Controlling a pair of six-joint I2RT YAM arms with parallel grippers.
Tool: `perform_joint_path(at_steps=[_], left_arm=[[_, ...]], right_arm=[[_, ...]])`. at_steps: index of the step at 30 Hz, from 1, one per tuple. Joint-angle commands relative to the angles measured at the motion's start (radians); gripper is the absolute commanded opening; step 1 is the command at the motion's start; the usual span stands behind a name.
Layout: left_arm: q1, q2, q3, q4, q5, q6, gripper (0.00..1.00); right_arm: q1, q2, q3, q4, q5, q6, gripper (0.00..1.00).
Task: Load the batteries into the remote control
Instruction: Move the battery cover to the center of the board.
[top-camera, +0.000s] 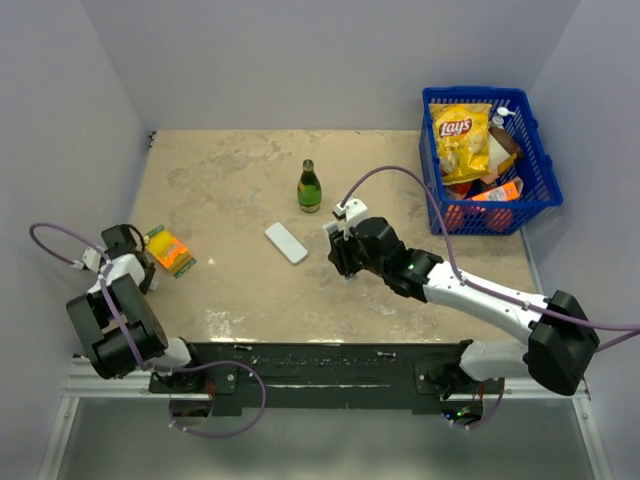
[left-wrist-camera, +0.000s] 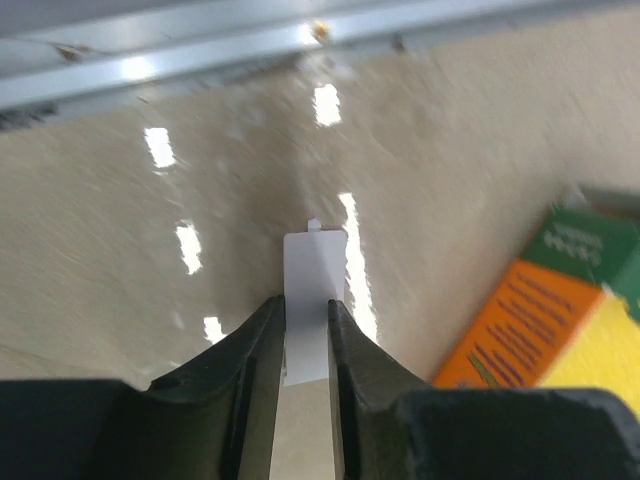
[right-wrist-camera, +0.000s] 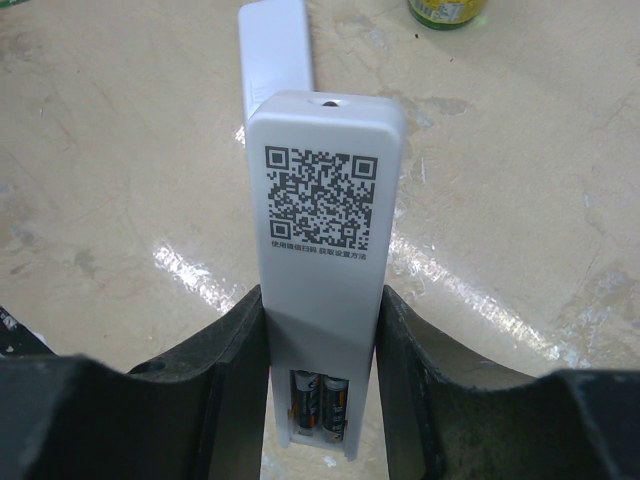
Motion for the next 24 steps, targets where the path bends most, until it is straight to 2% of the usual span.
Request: perform_joint_path(at_steps=[1,8,12,14,19,22,24], left_arm=[[-0.185,0.008,-0.083,-0.120,0.111,-0.037,0.28],[-0.472,-0.024,-0.090,-0.173,0.133,-0.097,0.28],[-0.705,-0.058,-0.064,-0.196,0.115,-0.120,0.28],[-0.776,-0.047,-0.038,-0.196,0.138,-0.128,0.28],[-1.041,0.042,0.086,-0.206,0.127,-0.099,0.28],[-1.154,0.072,0.147,-0.238,0.089,-0.111,0.31],[-1.183,0.036,0.160,-0.269,0.028,-0.143,0.39]], right_arm=[[-0.001,-0.049,-0.001,0.043,0.002,-0.013,0.00],[-0.001,-0.062,-0.003,0.040,0.016,-0.014,0.00],[-0.001,-0.056,-0.001,0.038,0.021,-0.014,0.00],[-0.001,-0.055,-0.001,0.037,0.029,-0.016,0.00],[-0.004,-0.036,0.011,0.009,0.056,-0.007,0.00],[-0.003,-0.029,0.016,0.002,0.061,-0.008,0.00],[-0.003,-0.027,0.019,-0.003,0.067,-0.011,0.00]])
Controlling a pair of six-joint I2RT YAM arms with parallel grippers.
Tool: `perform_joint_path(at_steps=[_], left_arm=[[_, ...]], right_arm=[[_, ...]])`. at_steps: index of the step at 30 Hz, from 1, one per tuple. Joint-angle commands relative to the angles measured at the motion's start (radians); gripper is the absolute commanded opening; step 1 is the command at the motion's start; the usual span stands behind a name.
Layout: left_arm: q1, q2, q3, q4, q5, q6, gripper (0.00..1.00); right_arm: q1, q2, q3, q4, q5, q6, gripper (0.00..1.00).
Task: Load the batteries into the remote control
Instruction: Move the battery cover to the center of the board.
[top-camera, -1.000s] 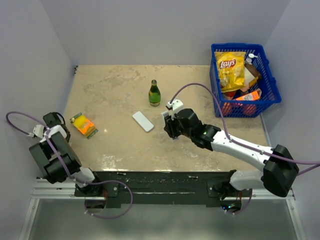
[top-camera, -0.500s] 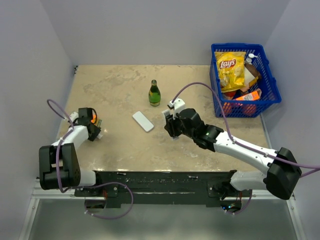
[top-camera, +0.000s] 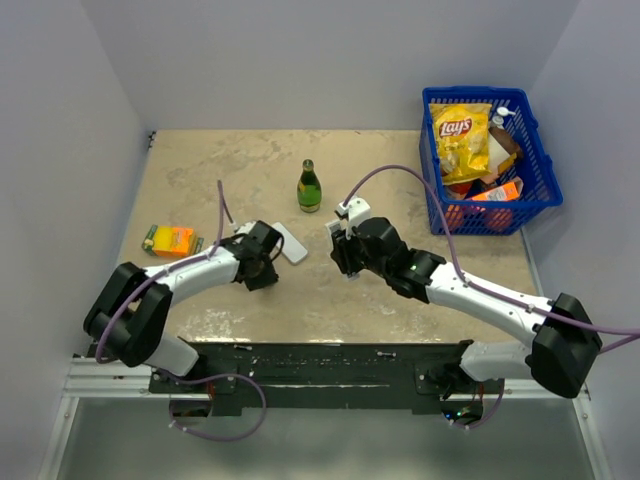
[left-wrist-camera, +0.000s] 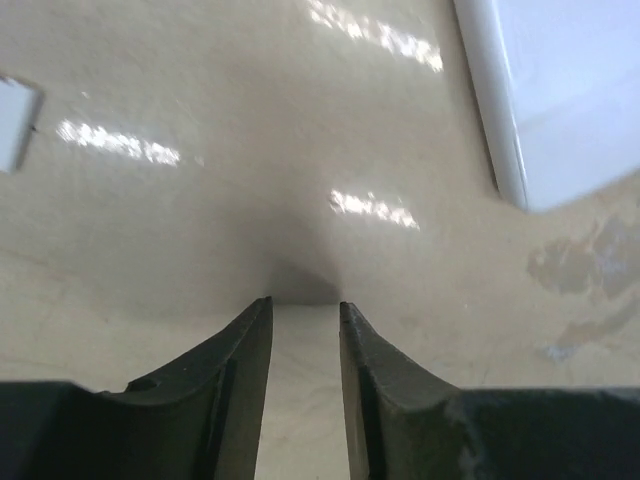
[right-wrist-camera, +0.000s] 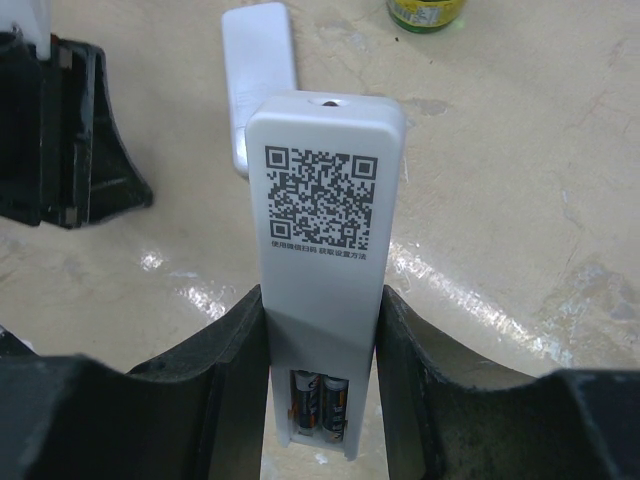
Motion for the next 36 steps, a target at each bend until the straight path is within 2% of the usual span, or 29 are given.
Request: perform_joint_path(at_steps=[1,2,4,6,9,12,15,24,29,36], left_arm=[[-0.069,-0.045,0.054,-0.118,-0.090,-0.053,0.43],[-0.068,-0.094,0.056,-0.133,-0.168,-0.063,0.53],[-0.048,-0.127,0.077,-0.216,-0.299,-0.100,0.62],[0.043,-0.148,0.085,-0.254,-0.307,-0.099,0.73],[0.143,-0.176,0.061,-0.221,-0.304,-0.114,0.76],[0.199,-0.162,0.047,-0.192,-0.299,-0.154,0.80],[0.259,-0.113,0.041,-0.161,-0.256,-0.186,0.80],[0.308,0.046,0.073,-0.096,-0.198,-0.225,0.75],[0.309,0.118,0.094,-0.106,-0.164,-0.228,0.67],[0.309,0.120,0.085,-0.116,-0.147,-0.225,0.56]], right_arm=[[-0.004,-0.005,0.022,0.005,0.041,-0.010,0.00],[-0.004,-0.003,0.023,0.004,0.042,-0.010,0.00],[-0.006,-0.002,0.023,0.004,0.042,-0.013,0.00],[-0.006,0.006,0.025,0.007,0.041,-0.013,0.00],[-0.007,0.015,0.025,0.008,0.036,-0.012,0.00],[-0.006,0.012,0.025,0.010,0.033,-0.013,0.00],[-0.006,0.002,0.020,0.011,0.031,-0.013,0.00],[-0.006,-0.008,0.009,0.021,0.025,-0.012,0.00],[-0.007,-0.011,0.006,0.025,0.021,-0.012,0.00],[-0.007,-0.009,0.003,0.033,0.015,-0.012,0.00]])
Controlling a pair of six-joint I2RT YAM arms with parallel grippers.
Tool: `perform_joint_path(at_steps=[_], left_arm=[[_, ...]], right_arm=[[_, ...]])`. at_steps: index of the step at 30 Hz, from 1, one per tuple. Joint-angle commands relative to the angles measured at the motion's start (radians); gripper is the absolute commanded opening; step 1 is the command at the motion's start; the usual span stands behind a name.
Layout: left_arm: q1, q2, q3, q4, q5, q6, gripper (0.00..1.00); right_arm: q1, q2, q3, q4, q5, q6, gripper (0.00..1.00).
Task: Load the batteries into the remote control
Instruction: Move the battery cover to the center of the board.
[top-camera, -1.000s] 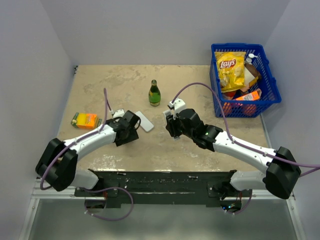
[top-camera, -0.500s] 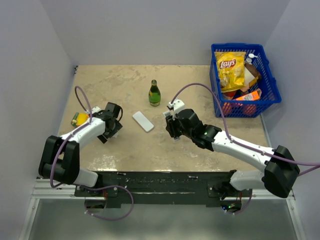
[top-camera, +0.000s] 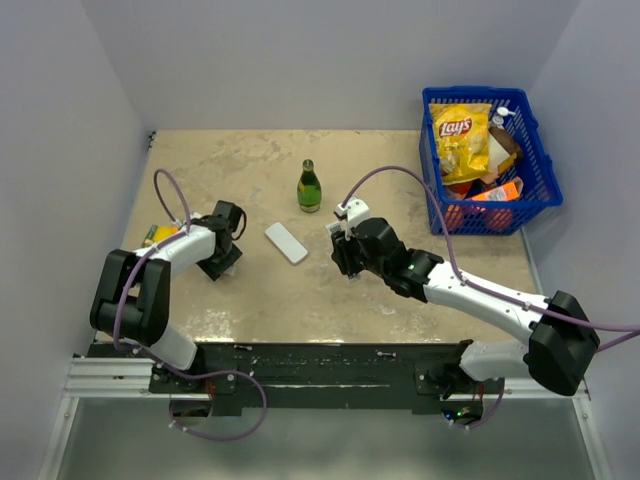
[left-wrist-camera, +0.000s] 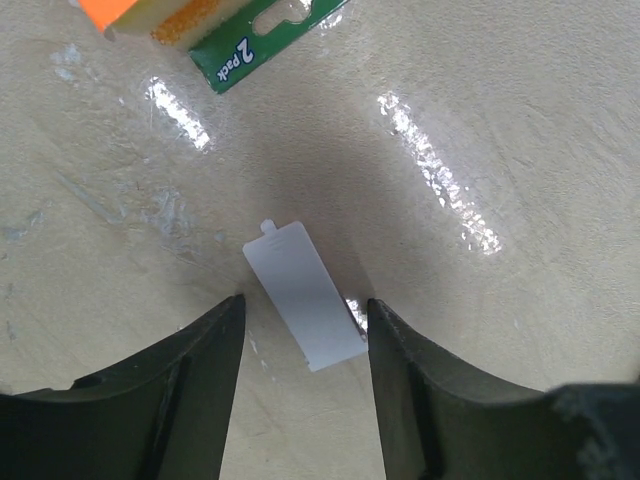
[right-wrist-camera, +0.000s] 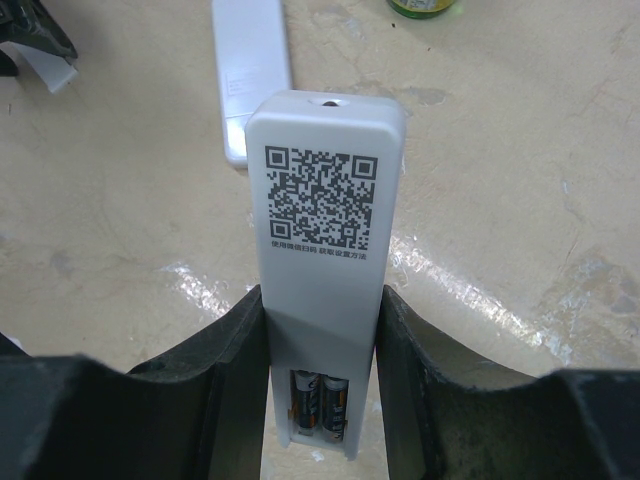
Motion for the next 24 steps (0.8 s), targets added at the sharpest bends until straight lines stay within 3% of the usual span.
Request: perform_joint_path(at_steps=[1,10,24], left_arm=[[0.005,0.018,-0.012,0.015,0.059,-0.028,0.53],[-0.041,0.009,-0.031,0.050,0.134,0.062,0.38],[-0.492,0.058,0.107,-0.028,0.180,0.288,0.38]], right_arm=[[-0.006,-0.029,0.002,0.044,0.003,-0.009,0.00],[-0.004,-0.039,-0.001,0.047,0.013,-0.011,0.00],[-0.030,-0.006,0.023,-0.017,0.067,0.015,0.00]])
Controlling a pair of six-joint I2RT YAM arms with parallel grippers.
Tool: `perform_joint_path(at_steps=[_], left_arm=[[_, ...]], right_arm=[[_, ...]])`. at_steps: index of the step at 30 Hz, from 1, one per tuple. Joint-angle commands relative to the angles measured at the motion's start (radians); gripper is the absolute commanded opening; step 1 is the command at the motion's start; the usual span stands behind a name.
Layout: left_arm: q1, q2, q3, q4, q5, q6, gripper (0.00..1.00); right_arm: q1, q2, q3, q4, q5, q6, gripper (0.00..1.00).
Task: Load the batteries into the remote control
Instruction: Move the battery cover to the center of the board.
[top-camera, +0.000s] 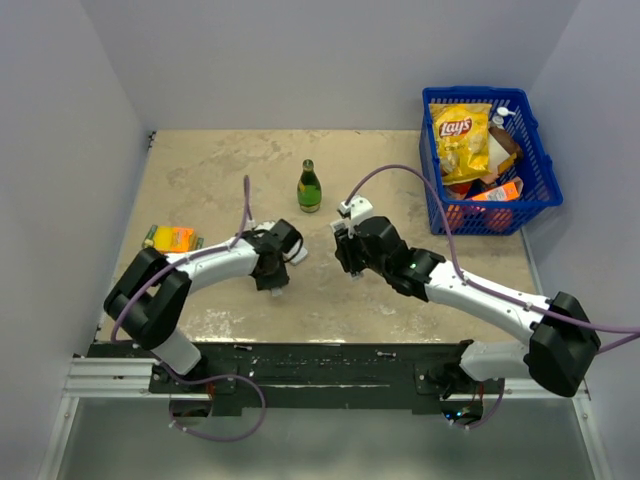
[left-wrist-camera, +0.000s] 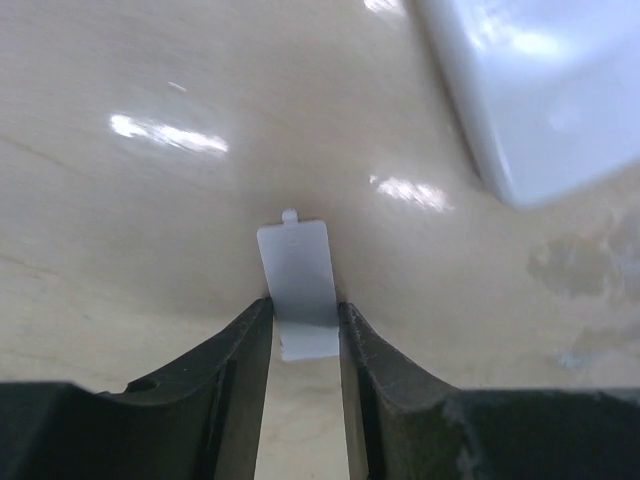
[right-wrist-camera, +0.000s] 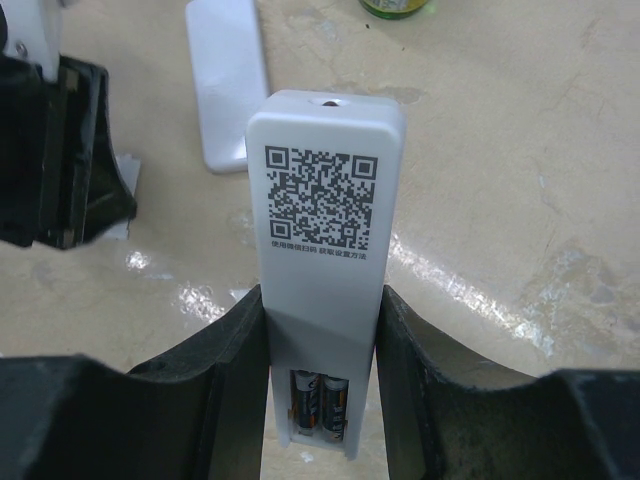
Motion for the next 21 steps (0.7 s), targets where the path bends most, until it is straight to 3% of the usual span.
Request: perform_joint_path(at_steps=[1,4,10,17,21], left_arm=[[-0.153,0.070,0.087,-0.051,0.015,0.107,0.38],[-0.217,0.104,0.119,-0.028,0.018,0.101,0.40],[-0.241,0.095,0.128,0.050,0.044,-0.001,0.44],[-0.241,0.001,0.112,0.066,0.010,-0.115,0.61],[-0.233,-0.168,0.056,0.110,-0.041,-0.129,0.71]], right_arm=[[-0.021,0.002,0.027,-0.019,0.044,0.017,0.00],[-0.032,0.010,0.031,-0.035,0.047,0.020,0.00],[-0.049,0.004,0.039,-0.065,0.076,0.020,0.00],[-0.052,-0.001,0.060,-0.101,0.058,0.020,0.00],[-0.052,0.004,0.088,-0.114,0.018,0.005,0.00]])
